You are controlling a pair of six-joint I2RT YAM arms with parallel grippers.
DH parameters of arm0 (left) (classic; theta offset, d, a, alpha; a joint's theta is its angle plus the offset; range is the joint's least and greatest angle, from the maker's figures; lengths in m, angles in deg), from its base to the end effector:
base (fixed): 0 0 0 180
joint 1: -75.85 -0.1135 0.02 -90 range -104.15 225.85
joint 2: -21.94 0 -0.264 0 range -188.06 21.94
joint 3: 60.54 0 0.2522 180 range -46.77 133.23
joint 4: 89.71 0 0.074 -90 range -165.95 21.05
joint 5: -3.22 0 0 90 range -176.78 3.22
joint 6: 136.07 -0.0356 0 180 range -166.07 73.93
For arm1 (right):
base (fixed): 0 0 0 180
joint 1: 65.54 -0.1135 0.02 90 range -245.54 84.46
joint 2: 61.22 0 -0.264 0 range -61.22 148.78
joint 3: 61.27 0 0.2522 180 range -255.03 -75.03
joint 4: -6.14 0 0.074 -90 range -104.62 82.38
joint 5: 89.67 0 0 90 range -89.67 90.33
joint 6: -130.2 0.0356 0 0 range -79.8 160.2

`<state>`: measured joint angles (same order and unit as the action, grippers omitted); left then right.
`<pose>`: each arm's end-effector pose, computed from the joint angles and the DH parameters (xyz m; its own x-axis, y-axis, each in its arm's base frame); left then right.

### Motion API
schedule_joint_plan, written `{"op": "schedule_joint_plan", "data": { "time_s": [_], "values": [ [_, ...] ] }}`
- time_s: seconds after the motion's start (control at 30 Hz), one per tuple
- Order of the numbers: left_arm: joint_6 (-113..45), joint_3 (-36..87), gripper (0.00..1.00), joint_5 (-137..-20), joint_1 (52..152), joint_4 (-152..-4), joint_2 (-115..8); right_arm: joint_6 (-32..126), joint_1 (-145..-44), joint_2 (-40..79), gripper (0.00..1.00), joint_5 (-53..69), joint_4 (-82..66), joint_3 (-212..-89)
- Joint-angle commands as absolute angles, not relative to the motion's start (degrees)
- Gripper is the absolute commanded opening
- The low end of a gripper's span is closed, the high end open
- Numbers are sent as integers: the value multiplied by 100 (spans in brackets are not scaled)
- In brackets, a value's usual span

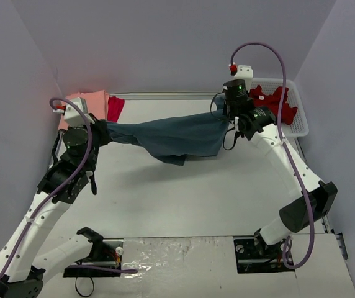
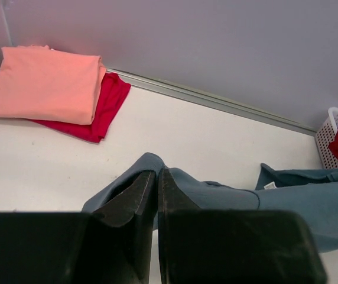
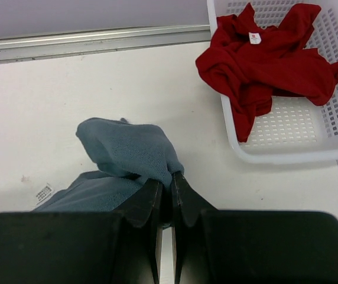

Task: Fold and stack the t-shirts
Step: Flatten out the tshirt

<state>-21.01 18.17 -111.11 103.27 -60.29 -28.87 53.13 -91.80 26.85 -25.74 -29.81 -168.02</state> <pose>0.1687 -0.0710 0.4333 -0.0442 -0.4119 -0.9102 0.0390 0.9097 -0.4135 0.3219 0.1414 0.4267 -0.2642 0.0938 -0.9599 0.0390 0.9955 0.0865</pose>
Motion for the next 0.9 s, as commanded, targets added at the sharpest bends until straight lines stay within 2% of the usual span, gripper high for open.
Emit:
{"op": "schedule_joint_plan", "data": {
  "time_s": [0.0, 0.53, 0.7, 0.8, 0.87],
  "values": [
    [-2269, 2055, 2, -11288, 10327, -5855, -2729, 5373, -9164, 2325, 0, -2780, -2933, -16811],
    [-2586, 2521, 2, -11218, 10327, -5705, -2544, 5374, -9164, 1455, 0, -2052, -2642, -16767],
    [-2524, 2311, 2, -11121, 10327, -5749, -2500, 5409, -9182, 1217, 4, -1769, -2625, -16241],
    [-2472, 2213, 2, -11077, 10327, -5758, -2508, 5418, -9173, 1138, 2, -1778, -2616, -15994],
    [-2436, 2117, 2, -11016, 10327, -5758, -2535, 5444, -9173, 1120, 6, -1664, -2625, -15713]
  ]
}}
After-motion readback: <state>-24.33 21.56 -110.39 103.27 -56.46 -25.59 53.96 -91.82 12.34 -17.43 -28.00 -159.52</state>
